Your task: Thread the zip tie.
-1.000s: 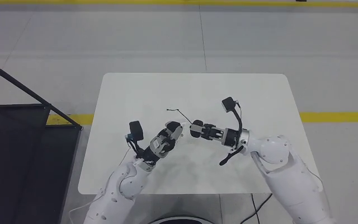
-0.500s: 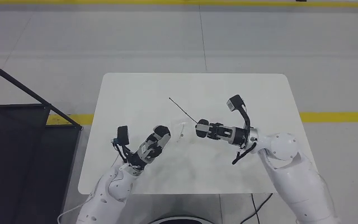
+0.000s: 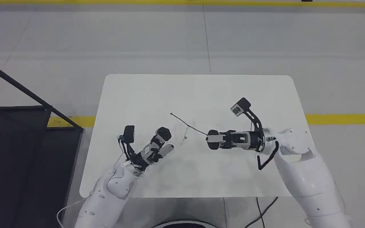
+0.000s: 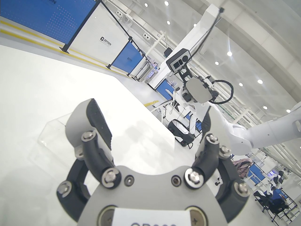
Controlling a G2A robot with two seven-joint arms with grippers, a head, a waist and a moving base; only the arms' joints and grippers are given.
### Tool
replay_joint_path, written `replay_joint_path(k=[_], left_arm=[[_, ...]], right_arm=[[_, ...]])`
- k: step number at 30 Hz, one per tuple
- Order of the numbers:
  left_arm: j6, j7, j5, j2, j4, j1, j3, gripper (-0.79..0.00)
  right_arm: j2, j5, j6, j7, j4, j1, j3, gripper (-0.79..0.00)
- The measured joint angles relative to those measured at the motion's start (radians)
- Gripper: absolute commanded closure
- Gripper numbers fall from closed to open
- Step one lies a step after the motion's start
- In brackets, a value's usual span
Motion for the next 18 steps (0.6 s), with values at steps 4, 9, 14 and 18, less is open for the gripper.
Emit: replay_joint_path(k=[4, 9, 14, 18], left_arm=[[0.003, 0.000, -0.005, 0.000, -0.002, 0.002, 0.003, -0.785], [-0.016, -0.106, -0.268, -0.001, 0.001, -0.005, 0.086, -0.785], [0.015, -0.423, -0.753, 0.022, 0.037, -0.063, 0.190, -0.785], [0.097, -0.684, -1.119, 0.038, 0.059, -0.099, 0.209, -0.776]], right_arm=[[0.000, 0.000, 0.000, 0.000, 0.000, 0.000, 0.000, 0.000], [-0.003, 0.027, 0.001, -0.013, -0.019, -0.013, -0.018, 0.000], [-0.009, 0.058, -0.036, 0.013, -0.007, -0.005, -0.040, 0.000], [-0.013, 0.092, -0.054, 0.035, 0.011, 0.004, -0.055, 0.000]])
